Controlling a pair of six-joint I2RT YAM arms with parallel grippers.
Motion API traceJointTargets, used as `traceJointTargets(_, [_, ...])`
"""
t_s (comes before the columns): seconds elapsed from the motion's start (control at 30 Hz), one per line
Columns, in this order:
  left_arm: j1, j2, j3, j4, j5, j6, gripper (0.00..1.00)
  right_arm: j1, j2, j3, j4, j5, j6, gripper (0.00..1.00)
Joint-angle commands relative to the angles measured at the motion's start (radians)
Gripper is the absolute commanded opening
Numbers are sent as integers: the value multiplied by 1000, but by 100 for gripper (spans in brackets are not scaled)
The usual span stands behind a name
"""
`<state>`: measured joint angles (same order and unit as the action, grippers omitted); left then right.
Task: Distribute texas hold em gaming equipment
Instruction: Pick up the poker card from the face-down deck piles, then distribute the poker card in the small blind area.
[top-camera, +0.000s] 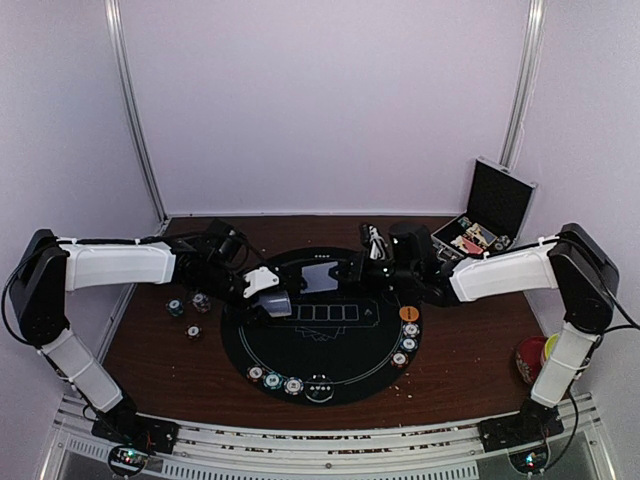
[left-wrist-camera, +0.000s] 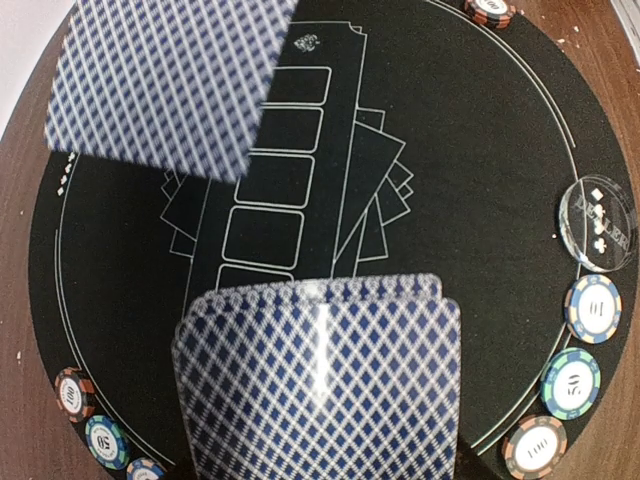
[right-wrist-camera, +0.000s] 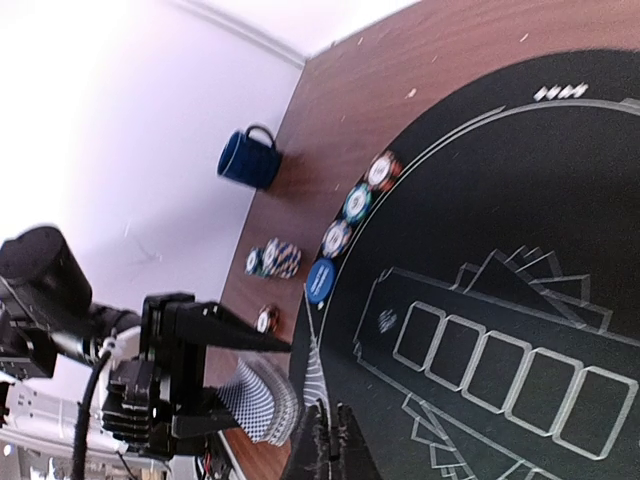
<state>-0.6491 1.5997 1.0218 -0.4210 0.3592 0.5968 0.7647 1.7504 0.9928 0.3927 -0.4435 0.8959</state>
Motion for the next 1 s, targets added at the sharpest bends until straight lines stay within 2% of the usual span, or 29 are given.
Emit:
traceJointTargets(0.0, [-5, -9, 1, 14, -3, 11, 49, -29, -17, -27, 19, 57, -13, 0])
traceJointTargets(0.13, [-5, -27, -3, 14, -20, 9, 49, -29, 77, 7, 31, 33, -11, 0])
traceJointTargets(0.4, [10, -65, -7, -18, -36, 32, 49, 30, 327, 189, 94, -57, 34, 0])
traceJointTargets(0.63, [87, -89, 0, -59, -21, 52, 46, 98, 472, 338, 162, -106, 99, 0])
traceJointTargets(0.97, [232, -150, -29, -66, 10, 61, 47, 184, 649, 536, 157, -125, 155, 0])
